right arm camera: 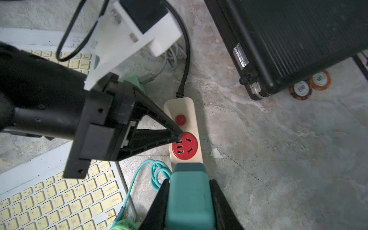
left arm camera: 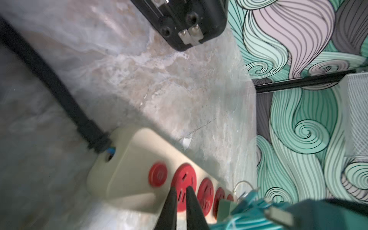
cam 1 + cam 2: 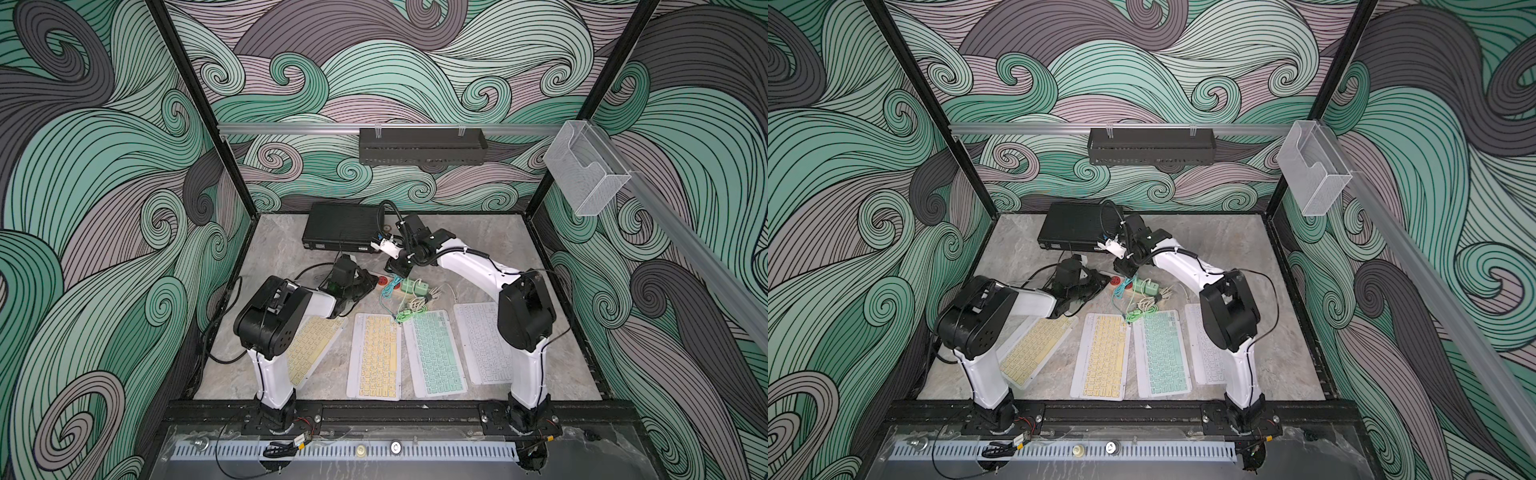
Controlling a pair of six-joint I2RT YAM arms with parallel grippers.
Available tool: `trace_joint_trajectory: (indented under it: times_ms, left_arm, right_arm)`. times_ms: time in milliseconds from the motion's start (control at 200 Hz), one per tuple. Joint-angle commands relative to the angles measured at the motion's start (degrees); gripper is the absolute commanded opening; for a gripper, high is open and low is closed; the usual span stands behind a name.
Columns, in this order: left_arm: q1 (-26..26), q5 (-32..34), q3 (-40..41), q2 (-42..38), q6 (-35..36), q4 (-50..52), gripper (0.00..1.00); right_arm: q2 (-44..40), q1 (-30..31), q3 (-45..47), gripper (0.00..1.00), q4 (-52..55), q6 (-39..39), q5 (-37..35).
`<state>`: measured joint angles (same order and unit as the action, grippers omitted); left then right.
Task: Unplug the wireless keyboard
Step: Adjust the socket at the center of the board.
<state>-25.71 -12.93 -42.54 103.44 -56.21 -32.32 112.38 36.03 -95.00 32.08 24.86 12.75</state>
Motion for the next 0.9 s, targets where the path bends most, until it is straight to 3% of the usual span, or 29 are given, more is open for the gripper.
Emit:
trace_joint_trajectory:
  times_ms: [0,205,375,575,896]
  left_arm:
    - [-3.0,6.2,2.1,-4.9,3.5,5.7,0.13]
    - [-7.0,11.4,5.8,-5.2,-2.8,5.6,0.13]
    - [-7.8,8.3,3.0,-0.2,-3.2,5.3,0.12]
    - [-8.0,1.9,-2.2,5.6,-1.8,5.1,0.13]
    - [-8.2,-2.9,-8.1,12.2,-0.3,6.2,0.13]
  right_arm:
    - [-7.8,0.0,5.2,0.00,-11.1,-2.4,-2.5]
    - [-17.0,-0.1,15.6,0.00,-25.8,-6.6,-9.6]
    - [-19.8,-0.6,19.2,0.00,-30.4,-8.0,-11.9]
    - [-19.5,-0.6,19.2,0.00,-30.5,-8.1,-12.0]
    - [-18.5,-0.6,18.9,0.00,-30.3,-8.0,-11.7]
